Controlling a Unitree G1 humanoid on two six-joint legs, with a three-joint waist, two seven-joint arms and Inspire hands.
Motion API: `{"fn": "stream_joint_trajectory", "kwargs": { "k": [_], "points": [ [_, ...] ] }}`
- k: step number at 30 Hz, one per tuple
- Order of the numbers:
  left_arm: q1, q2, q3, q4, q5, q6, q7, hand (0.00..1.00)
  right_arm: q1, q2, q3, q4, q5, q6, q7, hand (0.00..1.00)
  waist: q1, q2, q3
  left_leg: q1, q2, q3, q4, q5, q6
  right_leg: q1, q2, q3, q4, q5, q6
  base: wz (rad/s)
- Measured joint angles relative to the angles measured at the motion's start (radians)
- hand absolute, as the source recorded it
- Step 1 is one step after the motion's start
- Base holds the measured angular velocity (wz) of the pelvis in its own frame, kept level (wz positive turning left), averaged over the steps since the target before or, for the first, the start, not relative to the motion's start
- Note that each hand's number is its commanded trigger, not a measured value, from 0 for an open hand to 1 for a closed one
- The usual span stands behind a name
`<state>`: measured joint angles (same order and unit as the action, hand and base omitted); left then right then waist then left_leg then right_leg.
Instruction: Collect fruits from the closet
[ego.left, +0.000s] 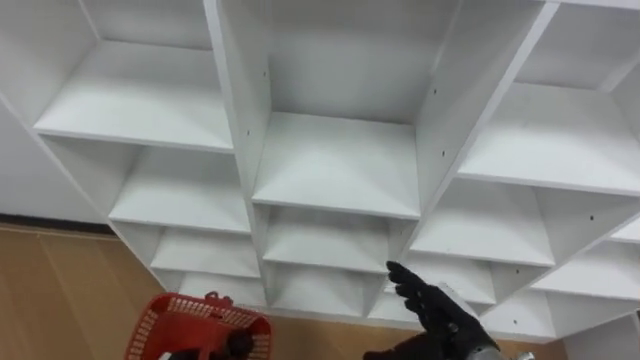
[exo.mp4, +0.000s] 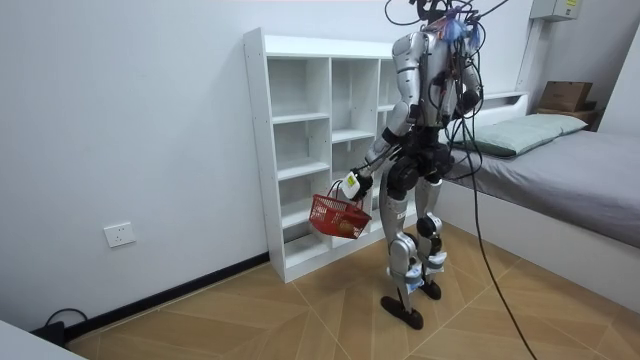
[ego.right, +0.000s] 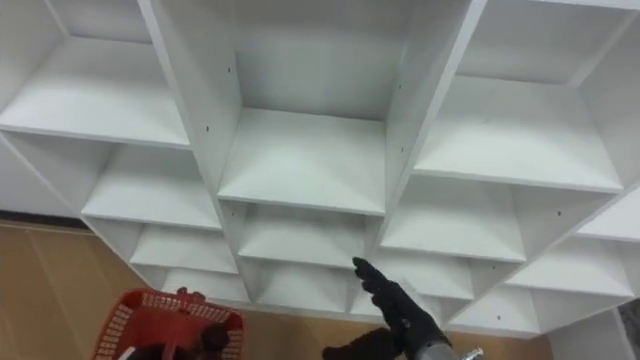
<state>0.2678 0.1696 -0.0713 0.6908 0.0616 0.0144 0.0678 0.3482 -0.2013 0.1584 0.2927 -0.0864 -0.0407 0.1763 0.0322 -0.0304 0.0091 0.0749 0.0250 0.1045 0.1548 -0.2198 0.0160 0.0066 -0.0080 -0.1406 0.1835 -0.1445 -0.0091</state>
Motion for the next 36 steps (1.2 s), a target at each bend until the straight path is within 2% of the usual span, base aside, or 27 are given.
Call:
{"fn": "stream_joint_trajectory", "kwargs": {
  "k": [2,6,10,14,17,20,24,27,30,36],
  "points": [
    [0.019,0.000,0.014,0.000,0.057,-0.003,0.011,1.00,0.013,0.001,-0.028,0.075,-0.005,-0.011,-0.024,0.00,-0.006,0.006,-0.0097,0.006,0.000,0.002,-0.005,0.000,0.000,0.001,0.000,0.000,0.000,0.000,0.000,-0.05],
    [0.017,0.001,0.036,0.035,0.152,-0.018,0.050,1.00,0.020,0.000,-0.073,0.265,-0.003,-0.023,-0.108,0.00,-0.007,0.012,-0.0142,0.009,-0.001,0.005,-0.004,0.000,0.000,0.004,0.000,-0.001,0.002,0.000,0.000,-0.01],
    [0.019,0.002,0.035,0.107,0.151,-0.019,0.082,1.00,0.006,0.001,-0.086,0.429,0.047,-0.025,-0.162,0.00,-0.028,0.016,-0.0115,0.018,-0.001,0.004,-0.009,0.000,0.000,0.019,0.001,0.000,-0.009,0.000,0.001,0.00],
    [0.014,0.000,0.035,0.146,0.155,-0.015,0.100,1.00,-0.015,0.005,-0.105,0.529,0.083,-0.024,-0.195,0.00,-0.033,0.016,-0.0105,0.022,-0.001,0.004,-0.010,0.000,0.000,0.026,0.003,0.001,-0.017,0.002,0.002,0.00],
    [0.014,-0.006,0.035,0.171,0.226,-0.011,0.111,1.00,-0.036,0.005,-0.105,0.613,0.086,-0.022,-0.207,0.00,-0.037,0.016,-0.0105,0.024,-0.002,0.002,-0.006,0.000,0.000,0.027,0.002,0.000,-0.017,0.001,0.003,0.00],
    [0.022,-0.010,0.047,0.185,0.269,0.011,0.112,1.00,-0.069,0.007,-0.113,0.721,0.050,-0.018,-0.207,0.00,-0.046,0.016,-0.0107,0.028,-0.002,0.001,-0.006,0.000,0.000,0.031,0.002,0.001,-0.017,0.001,0.003,0.00],
    [0.020,-0.017,0.060,0.213,0.301,0.058,0.113,1.00,-0.089,0.019,-0.091,0.837,-0.119,0.065,-0.207,0.00,-0.055,0.012,-0.0080,0.049,-0.003,-0.007,-0.011,-0.001,0.000,0.045,0.002,0.004,-0.015,-0.009,0.006,0.00],
    [0.020,-0.018,0.043,0.226,0.328,0.085,0.114,1.00,-0.095,0.041,-0.091,0.847,-0.183,0.125,-0.194,0.00,-0.052,0.011,-0.0070,0.058,-0.001,0.003,-0.020,-0.003,-0.002,0.043,0.009,0.030,-0.009,-0.012,0.005,-0.14],
    [0.003,-0.019,0.021,0.250,0.348,0.109,0.112,1.00,-0.107,0.041,-0.091,0.847,-0.180,0.144,-0.184,0.00,-0.057,0.010,-0.0078,0.061,-0.001,0.000,-0.020,-0.003,-0.002,0.046,0.009,0.031,-0.010,-0.012,0.005,-0.05],
    [-0.003,-0.019,0.016,0.251,0.413,0.118,0.096,1.00,-0.143,0.042,-0.078,0.846,-0.180,0.154,-0.163,0.00,-0.055,0.006,-0.0072,0.062,-0.001,-0.001,-0.019,-0.003,-0.002,0.047,0.009,0.031,-0.010,-0.011,0.004,0.00]
  ]
}}
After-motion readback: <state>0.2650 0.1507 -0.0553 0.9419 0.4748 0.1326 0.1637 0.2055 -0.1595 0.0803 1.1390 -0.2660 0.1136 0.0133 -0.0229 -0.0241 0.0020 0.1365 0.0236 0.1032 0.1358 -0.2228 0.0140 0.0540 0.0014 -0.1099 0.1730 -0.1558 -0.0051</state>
